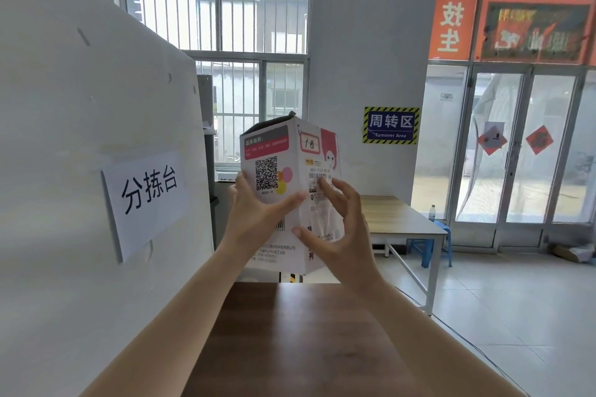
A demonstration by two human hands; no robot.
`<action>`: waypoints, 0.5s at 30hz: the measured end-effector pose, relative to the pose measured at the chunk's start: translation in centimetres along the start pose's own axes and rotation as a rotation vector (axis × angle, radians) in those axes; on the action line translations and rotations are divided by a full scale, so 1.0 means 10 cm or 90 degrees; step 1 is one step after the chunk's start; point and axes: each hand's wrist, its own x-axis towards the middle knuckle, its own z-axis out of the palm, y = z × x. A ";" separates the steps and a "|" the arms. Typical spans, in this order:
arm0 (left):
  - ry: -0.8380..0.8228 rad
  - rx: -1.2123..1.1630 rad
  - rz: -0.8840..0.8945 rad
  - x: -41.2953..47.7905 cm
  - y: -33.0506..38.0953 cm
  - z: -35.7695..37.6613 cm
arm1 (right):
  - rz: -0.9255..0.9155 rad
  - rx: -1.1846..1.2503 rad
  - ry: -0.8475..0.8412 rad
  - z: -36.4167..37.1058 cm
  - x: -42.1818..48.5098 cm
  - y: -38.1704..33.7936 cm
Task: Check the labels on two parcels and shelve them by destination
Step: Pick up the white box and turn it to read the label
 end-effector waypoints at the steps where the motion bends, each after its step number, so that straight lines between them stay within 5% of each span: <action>1: -0.001 -0.016 0.011 -0.02 0.00 -0.01 | -0.009 -0.006 0.005 0.00 0.01 0.00; 15: -0.156 -0.204 0.138 -0.05 -0.05 -0.12 | 0.007 -0.005 0.006 -0.12 0.18 0.10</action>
